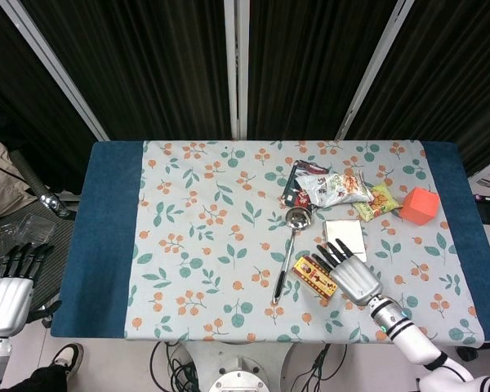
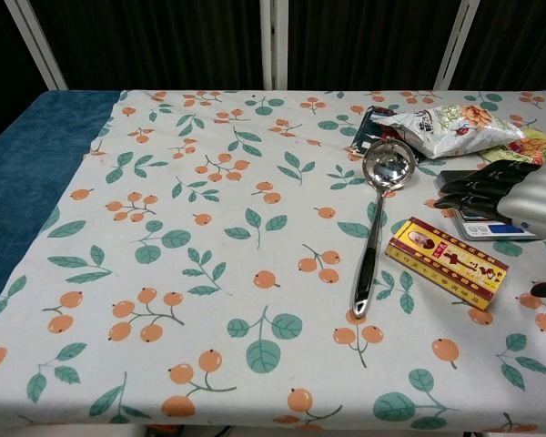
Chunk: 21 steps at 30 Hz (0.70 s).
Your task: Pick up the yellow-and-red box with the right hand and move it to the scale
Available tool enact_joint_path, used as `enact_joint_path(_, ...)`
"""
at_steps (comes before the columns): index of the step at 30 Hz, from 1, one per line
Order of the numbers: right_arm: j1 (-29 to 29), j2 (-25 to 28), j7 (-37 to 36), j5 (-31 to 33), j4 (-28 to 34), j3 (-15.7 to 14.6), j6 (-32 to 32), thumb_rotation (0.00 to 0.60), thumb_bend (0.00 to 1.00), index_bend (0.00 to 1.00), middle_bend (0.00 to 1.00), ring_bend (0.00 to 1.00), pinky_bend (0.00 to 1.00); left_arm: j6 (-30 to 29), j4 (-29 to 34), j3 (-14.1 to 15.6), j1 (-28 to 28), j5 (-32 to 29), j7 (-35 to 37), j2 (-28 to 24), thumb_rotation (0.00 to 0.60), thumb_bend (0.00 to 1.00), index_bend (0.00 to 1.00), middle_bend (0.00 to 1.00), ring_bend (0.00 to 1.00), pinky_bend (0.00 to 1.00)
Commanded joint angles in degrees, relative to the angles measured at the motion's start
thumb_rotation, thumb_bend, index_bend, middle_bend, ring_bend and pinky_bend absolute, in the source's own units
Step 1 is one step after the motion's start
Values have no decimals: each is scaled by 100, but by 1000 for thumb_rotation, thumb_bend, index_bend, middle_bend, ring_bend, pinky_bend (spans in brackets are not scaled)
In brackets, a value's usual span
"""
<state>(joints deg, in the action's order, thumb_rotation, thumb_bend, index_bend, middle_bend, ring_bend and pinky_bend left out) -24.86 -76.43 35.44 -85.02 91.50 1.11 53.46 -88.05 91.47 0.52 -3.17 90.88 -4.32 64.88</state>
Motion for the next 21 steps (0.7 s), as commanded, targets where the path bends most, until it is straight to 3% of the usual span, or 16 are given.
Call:
enact_joint_path(1, -85, -145, 20, 78, -21, 8, -72, 600, 0, 0, 0, 0, 0, -2, -12, 3, 7, -2, 19, -5, 600, 53, 99, 77, 0, 0)
enact_joint_path(21, -610, -429, -524, 294, -196, -81, -538, 600, 0, 0, 0, 0, 0, 81, 26, 11, -8, -31, 53, -73, 600, 53, 101, 77, 0, 0)
